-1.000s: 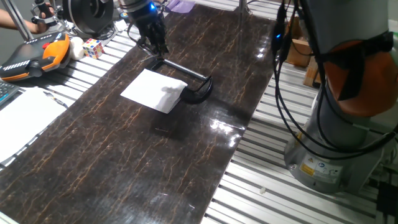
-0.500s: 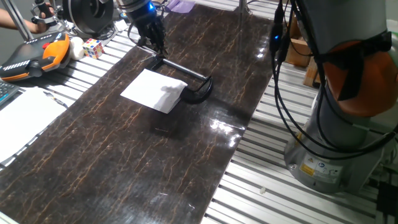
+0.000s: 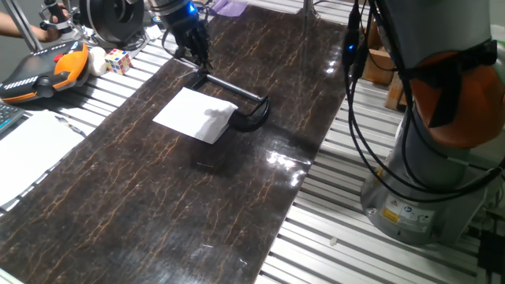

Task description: Unfold a piece of paper

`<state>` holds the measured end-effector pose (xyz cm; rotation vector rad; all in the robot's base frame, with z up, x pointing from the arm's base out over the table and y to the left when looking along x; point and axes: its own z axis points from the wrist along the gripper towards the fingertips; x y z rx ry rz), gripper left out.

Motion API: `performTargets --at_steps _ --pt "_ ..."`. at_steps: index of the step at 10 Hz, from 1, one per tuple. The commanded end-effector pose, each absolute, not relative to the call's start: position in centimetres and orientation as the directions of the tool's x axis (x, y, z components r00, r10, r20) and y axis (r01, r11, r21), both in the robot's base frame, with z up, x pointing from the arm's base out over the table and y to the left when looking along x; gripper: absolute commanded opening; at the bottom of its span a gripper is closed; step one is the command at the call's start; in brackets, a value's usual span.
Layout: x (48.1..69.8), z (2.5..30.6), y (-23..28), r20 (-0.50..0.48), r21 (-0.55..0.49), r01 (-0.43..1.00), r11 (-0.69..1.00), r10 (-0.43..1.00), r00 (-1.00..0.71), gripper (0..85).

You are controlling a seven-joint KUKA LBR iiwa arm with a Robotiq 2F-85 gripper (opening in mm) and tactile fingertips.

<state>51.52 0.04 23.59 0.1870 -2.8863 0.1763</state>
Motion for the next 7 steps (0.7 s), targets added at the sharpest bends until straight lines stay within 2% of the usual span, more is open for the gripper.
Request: performTargets --at_steps 1,3,4,5,6,7 --pt "51.52 23.61 0.04 0.246 -0.102 -0.143 0.984 -0.115 -0.963 1.3" --pt "51.52 23.61 0.04 0.247 -0.100 -0.150 0.984 -0.122 -0.961 1.0" --pt "51.52 23.61 0.04 0.119 -0.026 -0.146 0.989 -0.142 -0.983 1.0" --pt "51.52 23.61 0.04 0.123 0.048 -0.093 0.994 -0.099 -0.988 1.0" --pt "51.52 23.61 0.04 0.144 0.064 -0.042 0.997 -0.051 -0.988 1.0" --pt "51.52 23.61 0.04 0.141 0.029 0.028 0.999 0.024 -0.990 1.0"
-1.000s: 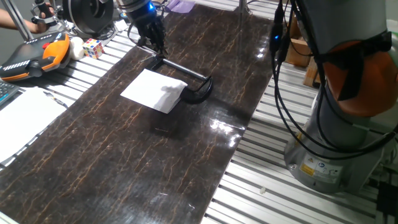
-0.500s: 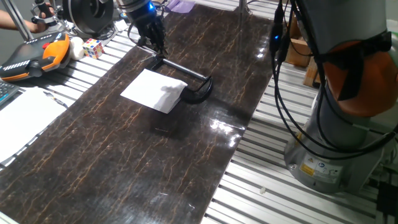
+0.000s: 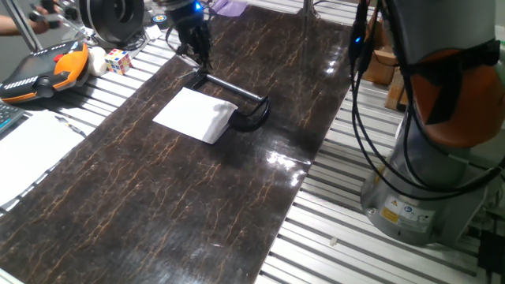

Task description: Unfold a piece of paper

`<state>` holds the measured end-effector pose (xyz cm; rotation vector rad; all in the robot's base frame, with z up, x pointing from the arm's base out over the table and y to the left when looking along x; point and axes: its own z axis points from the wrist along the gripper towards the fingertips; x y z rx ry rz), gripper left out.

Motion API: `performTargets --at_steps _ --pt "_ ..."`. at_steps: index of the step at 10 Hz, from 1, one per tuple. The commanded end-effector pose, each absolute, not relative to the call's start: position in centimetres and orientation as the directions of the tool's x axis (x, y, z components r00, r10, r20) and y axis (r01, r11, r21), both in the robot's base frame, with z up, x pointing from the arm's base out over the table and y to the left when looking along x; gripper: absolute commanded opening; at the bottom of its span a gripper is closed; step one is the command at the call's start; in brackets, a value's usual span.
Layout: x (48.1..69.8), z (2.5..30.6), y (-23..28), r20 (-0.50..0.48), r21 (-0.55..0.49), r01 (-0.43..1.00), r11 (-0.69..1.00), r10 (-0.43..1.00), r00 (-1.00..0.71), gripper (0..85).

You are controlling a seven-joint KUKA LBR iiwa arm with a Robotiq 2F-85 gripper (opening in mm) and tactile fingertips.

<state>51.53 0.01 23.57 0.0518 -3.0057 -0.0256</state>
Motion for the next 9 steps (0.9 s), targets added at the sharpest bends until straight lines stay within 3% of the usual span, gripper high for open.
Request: performTargets --at_steps 1,5,7,9 --pt "51.5 23.6 0.0 0.117 -0.035 0.073 0.997 0.076 -0.990 1.0" --pt "51.5 23.6 0.0 0.143 -0.012 0.102 0.995 0.103 -0.984 1.3" --pt "51.6 23.5 -0.1 0.147 -0.019 0.122 0.992 0.123 -0.981 21.7" --pt "52.9 21.6 -2.0 0.134 -0.020 0.134 0.991 0.136 -0.982 40.3"
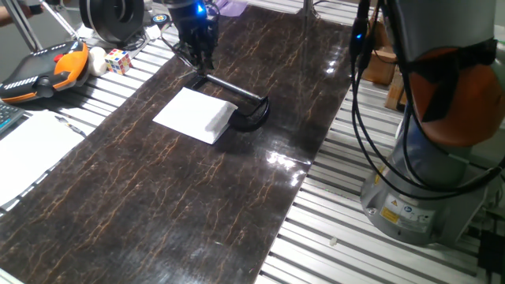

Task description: Unfold a piece of paper

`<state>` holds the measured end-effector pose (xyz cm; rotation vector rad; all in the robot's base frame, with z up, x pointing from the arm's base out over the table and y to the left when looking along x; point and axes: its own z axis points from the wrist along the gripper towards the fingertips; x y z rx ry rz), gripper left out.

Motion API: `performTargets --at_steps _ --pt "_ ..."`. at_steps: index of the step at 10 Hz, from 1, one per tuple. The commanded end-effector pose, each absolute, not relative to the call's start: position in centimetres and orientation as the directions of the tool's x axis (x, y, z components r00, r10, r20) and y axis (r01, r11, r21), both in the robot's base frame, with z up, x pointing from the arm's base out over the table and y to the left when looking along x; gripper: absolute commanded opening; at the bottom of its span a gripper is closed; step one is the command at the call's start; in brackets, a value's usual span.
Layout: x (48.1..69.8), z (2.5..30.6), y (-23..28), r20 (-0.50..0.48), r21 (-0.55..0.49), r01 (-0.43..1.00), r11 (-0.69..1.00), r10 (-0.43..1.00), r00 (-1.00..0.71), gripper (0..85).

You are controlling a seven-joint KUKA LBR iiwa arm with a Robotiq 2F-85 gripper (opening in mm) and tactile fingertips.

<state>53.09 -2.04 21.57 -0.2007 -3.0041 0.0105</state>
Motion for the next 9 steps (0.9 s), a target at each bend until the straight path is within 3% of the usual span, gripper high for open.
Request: performTargets --at_steps 1,6,9 --pt "53.6 20.0 -3.2 0.120 -0.003 0.133 0.991 0.132 -0.984 43.0" --pt "54.8 13.8 -6.9 0.076 0.045 0.111 0.993 0.107 -0.991 48.3" --pt "54.9 11.5 -7.8 0.051 0.029 0.117 0.993 0.115 -0.992 51.7"
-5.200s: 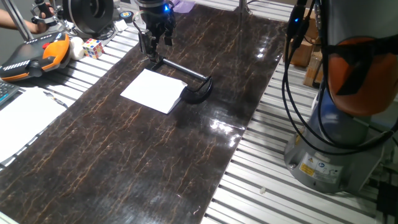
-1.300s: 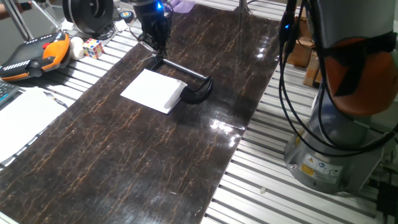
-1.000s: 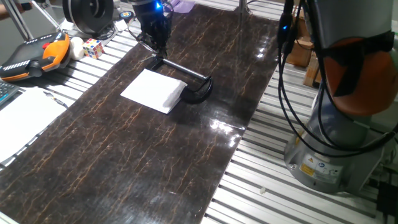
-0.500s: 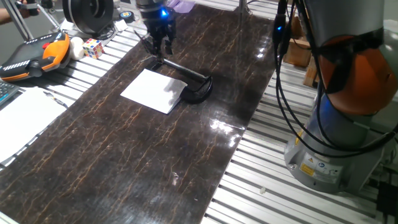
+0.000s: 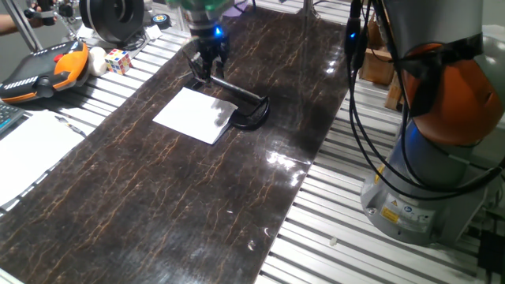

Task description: Unfold a piece of paper

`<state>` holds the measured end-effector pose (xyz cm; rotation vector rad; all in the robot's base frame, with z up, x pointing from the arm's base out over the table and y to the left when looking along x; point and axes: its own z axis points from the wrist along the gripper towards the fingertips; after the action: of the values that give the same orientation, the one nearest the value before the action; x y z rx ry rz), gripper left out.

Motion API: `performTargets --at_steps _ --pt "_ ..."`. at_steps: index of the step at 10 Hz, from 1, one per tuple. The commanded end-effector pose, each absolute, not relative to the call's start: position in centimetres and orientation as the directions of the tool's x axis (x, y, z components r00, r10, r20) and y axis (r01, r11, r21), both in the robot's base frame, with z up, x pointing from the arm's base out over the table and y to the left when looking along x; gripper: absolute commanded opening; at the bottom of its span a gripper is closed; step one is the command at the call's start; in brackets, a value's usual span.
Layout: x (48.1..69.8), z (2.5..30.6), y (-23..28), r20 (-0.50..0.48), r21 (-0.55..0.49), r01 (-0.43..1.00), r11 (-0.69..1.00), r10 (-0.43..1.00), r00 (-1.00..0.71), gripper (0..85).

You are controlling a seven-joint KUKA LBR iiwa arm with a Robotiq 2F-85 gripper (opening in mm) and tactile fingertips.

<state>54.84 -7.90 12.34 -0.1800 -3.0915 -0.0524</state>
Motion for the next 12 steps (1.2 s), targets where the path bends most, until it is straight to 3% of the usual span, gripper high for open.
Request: performTargets --at_steps 1,12 --pt "54.8 10.7 -8.2 0.042 0.032 0.114 0.993 0.113 -0.993 51.7" --pt "53.9 6.6 -9.6 -0.030 0.080 0.091 0.993 0.094 -0.995 52.3"
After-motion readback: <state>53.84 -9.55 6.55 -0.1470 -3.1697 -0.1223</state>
